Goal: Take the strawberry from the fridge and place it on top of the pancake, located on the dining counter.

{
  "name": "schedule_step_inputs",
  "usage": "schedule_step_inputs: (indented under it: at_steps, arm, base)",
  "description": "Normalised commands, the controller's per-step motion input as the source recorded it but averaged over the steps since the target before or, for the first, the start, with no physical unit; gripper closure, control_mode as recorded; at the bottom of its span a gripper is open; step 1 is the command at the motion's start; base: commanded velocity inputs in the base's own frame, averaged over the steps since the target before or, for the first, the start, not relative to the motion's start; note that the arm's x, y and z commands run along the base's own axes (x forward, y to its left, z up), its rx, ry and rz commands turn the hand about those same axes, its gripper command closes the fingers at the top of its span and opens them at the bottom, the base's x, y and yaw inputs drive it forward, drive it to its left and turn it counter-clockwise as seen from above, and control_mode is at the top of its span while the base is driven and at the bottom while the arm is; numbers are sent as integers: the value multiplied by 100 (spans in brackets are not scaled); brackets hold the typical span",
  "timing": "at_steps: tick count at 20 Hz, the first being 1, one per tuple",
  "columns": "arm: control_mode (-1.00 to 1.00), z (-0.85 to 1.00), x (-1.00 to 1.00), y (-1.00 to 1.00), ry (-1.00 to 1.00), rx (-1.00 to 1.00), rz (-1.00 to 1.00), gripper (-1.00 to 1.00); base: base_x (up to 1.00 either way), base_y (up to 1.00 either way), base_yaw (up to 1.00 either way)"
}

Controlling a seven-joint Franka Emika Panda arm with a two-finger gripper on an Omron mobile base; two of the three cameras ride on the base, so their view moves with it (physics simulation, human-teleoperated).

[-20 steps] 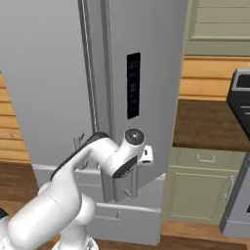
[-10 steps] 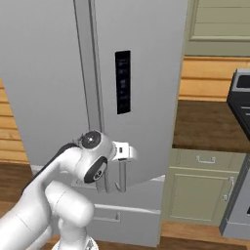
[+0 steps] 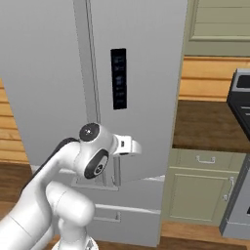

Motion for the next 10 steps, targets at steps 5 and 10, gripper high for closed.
schedule_step_inputs:
  at_steps: [5, 10]
  arm:
    - [-100, 68, -5, -9, 0, 23, 0, -100]
    - [-100, 37, -25, 19, 0, 17, 9, -100]
  base:
    - [0, 0, 0]
    - [0, 0, 0]
